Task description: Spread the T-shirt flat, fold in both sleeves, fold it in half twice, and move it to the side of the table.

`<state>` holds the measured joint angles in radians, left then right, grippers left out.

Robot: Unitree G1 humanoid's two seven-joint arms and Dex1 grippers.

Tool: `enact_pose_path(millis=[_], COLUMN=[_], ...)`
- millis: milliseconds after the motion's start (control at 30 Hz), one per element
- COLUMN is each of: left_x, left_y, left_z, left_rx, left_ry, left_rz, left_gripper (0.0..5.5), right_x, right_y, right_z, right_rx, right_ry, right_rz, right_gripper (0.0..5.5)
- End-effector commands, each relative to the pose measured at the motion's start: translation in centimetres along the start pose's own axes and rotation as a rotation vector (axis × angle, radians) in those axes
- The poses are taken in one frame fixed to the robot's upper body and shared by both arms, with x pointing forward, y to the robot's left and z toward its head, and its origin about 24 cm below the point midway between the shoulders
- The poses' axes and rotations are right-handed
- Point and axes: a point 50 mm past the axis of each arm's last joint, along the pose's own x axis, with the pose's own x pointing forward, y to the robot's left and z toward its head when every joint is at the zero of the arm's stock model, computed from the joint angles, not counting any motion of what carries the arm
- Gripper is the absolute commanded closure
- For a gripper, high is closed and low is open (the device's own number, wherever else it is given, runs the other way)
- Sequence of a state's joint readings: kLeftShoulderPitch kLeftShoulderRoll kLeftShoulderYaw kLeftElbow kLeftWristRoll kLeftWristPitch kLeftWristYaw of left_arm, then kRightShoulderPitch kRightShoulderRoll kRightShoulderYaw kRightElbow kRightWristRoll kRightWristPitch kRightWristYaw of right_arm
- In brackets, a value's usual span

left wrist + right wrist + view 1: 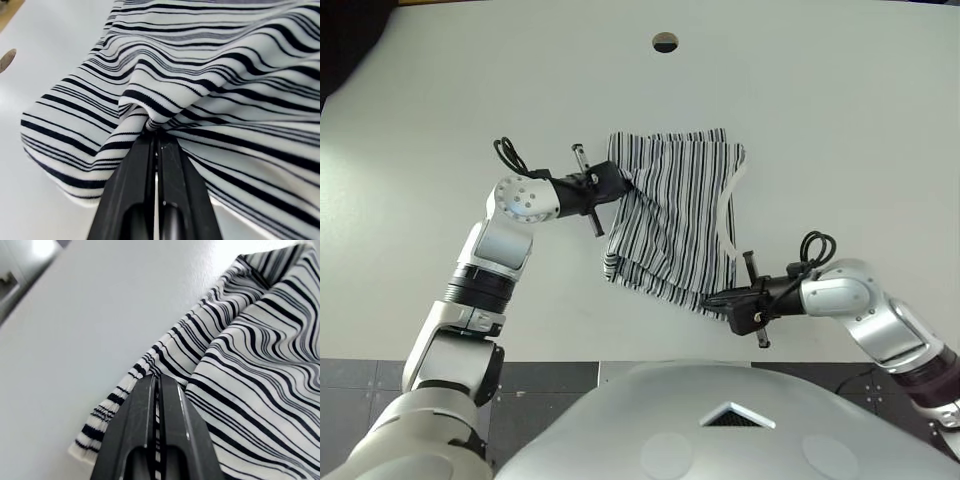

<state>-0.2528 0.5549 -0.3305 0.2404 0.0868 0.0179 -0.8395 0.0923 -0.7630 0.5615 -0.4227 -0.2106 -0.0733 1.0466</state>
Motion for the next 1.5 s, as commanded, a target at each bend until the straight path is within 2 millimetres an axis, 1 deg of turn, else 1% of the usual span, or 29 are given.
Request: enact_pose_path(millis=[33, 67, 167, 200, 300, 367, 400, 467, 500, 567, 633, 733, 800, 900, 1033, 1100, 1200, 1333, 1367, 1433, 1467, 1500], left_x=[-0.6, -1.0, -3.5, -4.4, -6.4, -7.1, -7.2, -7.1, -6.9, -6.5, -6.4, -6.9, -7.3, -8.4, -9.7, -10.0, -10.0, -9.9, -10.0, -10.5, -10.8, -11.3], left_y=[0.1, 0.3, 0.6, 0.4, -0.3, -1.1, -1.9, -3.8, -4.9, -6.3, -7.0, -7.6, -8.0, -8.9, -10.3, -10.5, -10.6, -11.1, -10.8, -9.0, -8.3, -7.8], left_z=[-0.3, -0.2, 0.6, 0.7, 1.0, 1.6, 2.0, 2.4, 2.2, 1.3, 0.2, -0.5, -0.5, -0.3, 0.8, 1.3, 1.3, 1.4, 1.7, 2.5, 2.6, 2.1], left_rx=[0.023, 0.037, 0.09, 0.117, 0.183, 0.207, 0.208, 0.207, 0.204, 0.185, 0.165, 0.17, 0.183, 0.208, 0.234, 0.217, 0.188, 0.175, 0.191, 0.247, 0.258, 0.268], left_ry=[0.002, -0.012, -0.091, -0.099, -0.107, -0.136, -0.159, -0.185, -0.175, -0.124, -0.07, -0.028, -0.012, -0.001, -0.04, -0.059, -0.06, -0.071, -0.086, -0.132, -0.13, -0.088], left_rz=[0.009, 0.018, 0.042, 0.041, 0.039, 0.017, -0.013, -0.1, -0.151, -0.196, -0.219, -0.261, -0.294, -0.361, -0.428, -0.418, -0.405, -0.39, -0.365, -0.236, -0.192, -0.169], left_gripper=[5.38, 5.38, 5.38, 5.38, 5.38, 5.38, 5.38, 5.38, 5.38, 5.38, 5.38, 5.38, 5.38, 5.38, 5.38, 5.38, 5.38, 5.38, 5.38, 5.38, 5.21, 5.09], right_x=[-1.4, -1.8, -3.5, -4.4, -6.6, -7.5, -7.8, -8.1, -8.2, -8.2, -8.2, -8.4, -8.3, -7.7, -7.3, -7.2, -7.0, -7.0, -7.1, -7.3, -7.3, -7.2], right_y=[-1.1, -1.4, -2.5, -2.9, -3.5, -3.6, -3.6, -3.6, -3.6, -3.3, -3.1, -3.0, -3.0, -2.1, -1.3, -1.4, -1.8, -2.2, -2.2, -2.3, -2.2, -2.0], right_z=[-0.5, -0.3, 0.9, 1.3, 2.0, 2.1, 1.9, 1.1, 0.3, -0.7, -1.4, -2.2, -2.8, -3.3, -3.9, -4.3, -4.7, -4.6, -4.5, -4.3, -4.2, -4.1], right_rx=[0.011, 0.012, 0.015, 0.02, 0.032, 0.04, 0.048, 0.065, 0.065, 0.076, 0.091, 0.088, 0.053, -0.004, -0.034, -0.06, -0.108, -0.152, -0.173, -0.223, -0.236, -0.237], right_ry=[0.031, 0.022, -0.051, -0.069, -0.092, -0.092, -0.08, -0.044, -0.006, 0.038, 0.058, 0.103, 0.14, 0.173, 0.206, 0.227, 0.241, 0.226, 0.223, 0.23, 0.232, 0.229], right_rz=[-0.093, -0.121, -0.236, -0.268, -0.311, -0.323, -0.326, -0.33, -0.333, -0.316, -0.307, -0.315, -0.31, -0.264, -0.224, -0.235, -0.269, -0.313, -0.324, -0.345, -0.348, -0.344], right_gripper=[5.4, 5.4, 5.4, 5.4, 5.4, 5.4, 5.4, 5.4, 5.4, 5.4, 5.4, 5.4, 5.4, 5.4, 5.4, 5.4, 5.4, 5.4, 5.4, 5.4, 5.22, 5.06])
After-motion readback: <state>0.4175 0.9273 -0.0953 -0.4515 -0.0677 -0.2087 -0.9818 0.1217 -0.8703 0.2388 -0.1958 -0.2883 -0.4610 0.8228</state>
